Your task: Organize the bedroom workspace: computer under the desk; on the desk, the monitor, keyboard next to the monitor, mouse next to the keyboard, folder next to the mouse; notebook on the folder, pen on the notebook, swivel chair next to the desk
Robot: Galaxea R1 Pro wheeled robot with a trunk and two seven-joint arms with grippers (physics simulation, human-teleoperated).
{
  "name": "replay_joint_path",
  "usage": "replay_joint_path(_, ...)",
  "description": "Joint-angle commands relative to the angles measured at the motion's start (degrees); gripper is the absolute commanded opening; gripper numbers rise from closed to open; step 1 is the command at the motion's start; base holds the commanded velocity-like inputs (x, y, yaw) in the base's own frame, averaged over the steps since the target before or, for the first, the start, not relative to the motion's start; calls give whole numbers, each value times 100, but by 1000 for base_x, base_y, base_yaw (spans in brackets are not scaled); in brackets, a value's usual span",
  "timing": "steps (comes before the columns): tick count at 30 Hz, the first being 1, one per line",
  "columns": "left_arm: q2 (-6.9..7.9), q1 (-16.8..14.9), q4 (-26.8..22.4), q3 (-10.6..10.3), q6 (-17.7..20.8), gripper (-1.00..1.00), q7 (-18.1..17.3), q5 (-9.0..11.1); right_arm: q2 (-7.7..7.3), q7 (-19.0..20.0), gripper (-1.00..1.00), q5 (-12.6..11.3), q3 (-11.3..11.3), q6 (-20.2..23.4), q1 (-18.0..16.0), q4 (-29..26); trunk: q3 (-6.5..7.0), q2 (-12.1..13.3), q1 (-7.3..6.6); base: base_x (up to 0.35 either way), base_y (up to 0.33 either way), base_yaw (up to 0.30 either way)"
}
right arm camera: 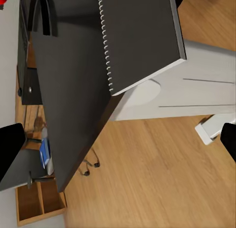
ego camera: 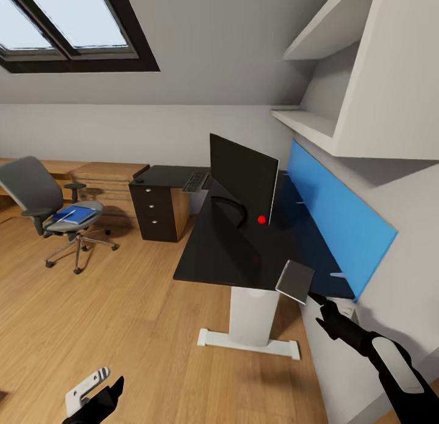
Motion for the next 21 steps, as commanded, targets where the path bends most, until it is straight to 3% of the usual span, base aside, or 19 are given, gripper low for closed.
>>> replay_joint_path(1, 2, 0, -10, -3, 17, 100, 36, 54, 1, 17, 100, 11, -12, 33, -4, 2, -23, -45, 23, 0, 0, 0)
replay_joint_path(9, 2, -1, 9, -7, 18, 100, 44, 46, 0, 23, 100, 154, -12, 32, -3, -4, -167, -366, 199, 0, 0, 0)
replay_joint_path(21, 0, 0, 10, -8, 14, 100, 45, 46, 1, 45, 100, 170, -12, 34, -3, -4, -382, -847, 462, 0, 0, 0)
